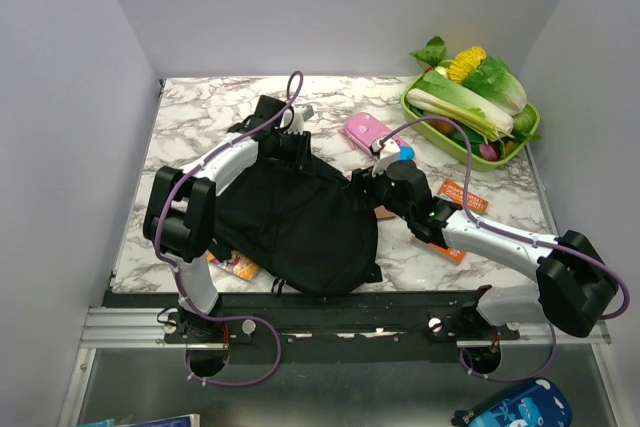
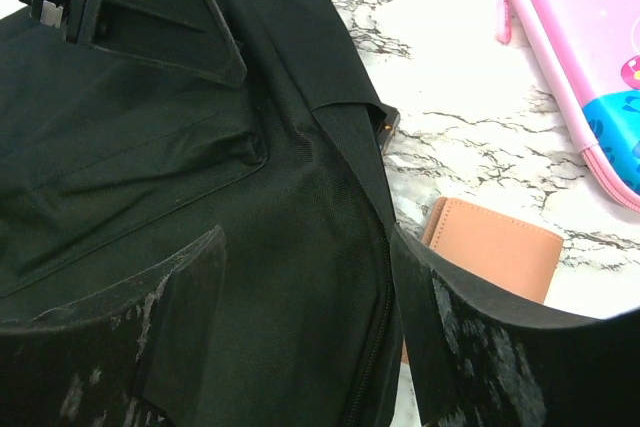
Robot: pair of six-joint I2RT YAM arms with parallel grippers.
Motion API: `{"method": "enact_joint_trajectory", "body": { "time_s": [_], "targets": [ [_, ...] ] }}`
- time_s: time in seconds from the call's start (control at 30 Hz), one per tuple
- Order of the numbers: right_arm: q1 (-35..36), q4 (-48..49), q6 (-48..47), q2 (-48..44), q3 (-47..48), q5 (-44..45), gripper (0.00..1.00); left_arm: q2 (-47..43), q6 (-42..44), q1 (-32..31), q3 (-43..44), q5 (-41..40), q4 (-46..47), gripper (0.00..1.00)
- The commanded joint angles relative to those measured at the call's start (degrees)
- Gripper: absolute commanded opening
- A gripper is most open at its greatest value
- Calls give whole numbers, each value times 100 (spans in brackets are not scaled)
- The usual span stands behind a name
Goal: Pack the student bag
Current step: Unzip the student bag at the center of the board.
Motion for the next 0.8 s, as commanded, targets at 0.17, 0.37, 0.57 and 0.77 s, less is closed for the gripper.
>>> {"method": "enact_joint_trajectory", "body": {
  "time_s": [0.17,0.37,0.57,0.77],
  "targets": [
    [48,126,70,-51,-90,165,72,133,34,-27,-18,142,128,17],
    [39,196,53,80,-37,51,70,11,140,-27,-35,178,5,1],
    [48,249,-175,669,314,-72,70,-568,227,-27,17,187,-258,0],
    [39,179,-624,1126,789,-379,84,-1079,412,-27,-123,169,-566,0]
  ]
}}
